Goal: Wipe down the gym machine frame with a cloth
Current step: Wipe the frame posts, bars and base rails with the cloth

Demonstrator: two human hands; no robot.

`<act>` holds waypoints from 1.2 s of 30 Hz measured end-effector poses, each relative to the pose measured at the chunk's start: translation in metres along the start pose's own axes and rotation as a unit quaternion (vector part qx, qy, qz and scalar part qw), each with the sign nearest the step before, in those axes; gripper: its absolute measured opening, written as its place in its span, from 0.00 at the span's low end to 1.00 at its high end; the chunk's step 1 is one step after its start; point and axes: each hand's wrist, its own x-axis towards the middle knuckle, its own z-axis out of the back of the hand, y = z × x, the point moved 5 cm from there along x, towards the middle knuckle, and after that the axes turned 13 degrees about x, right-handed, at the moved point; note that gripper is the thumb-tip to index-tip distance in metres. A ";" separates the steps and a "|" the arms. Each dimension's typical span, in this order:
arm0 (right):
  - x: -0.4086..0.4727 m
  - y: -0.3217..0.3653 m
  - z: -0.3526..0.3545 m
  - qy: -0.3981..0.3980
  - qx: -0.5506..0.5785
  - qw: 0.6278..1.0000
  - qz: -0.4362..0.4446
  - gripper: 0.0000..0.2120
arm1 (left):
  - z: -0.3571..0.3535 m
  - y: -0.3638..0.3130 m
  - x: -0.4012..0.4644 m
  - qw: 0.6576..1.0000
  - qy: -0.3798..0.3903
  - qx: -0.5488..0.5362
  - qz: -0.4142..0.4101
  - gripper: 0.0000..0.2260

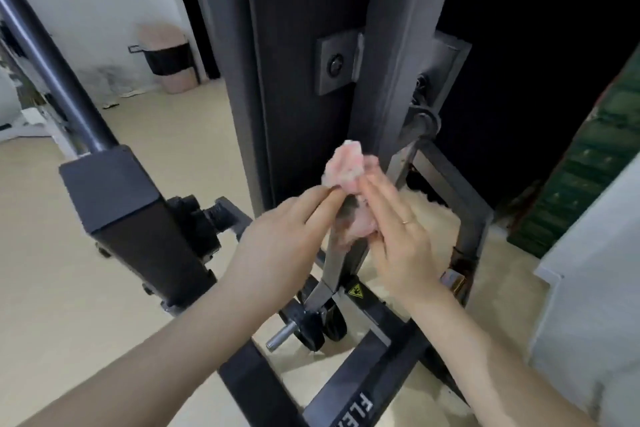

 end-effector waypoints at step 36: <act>-0.023 -0.042 0.000 0.145 -0.263 0.952 0.063 0.23 | -0.006 0.009 -0.061 0.998 -0.016 -0.065 0.014 0.16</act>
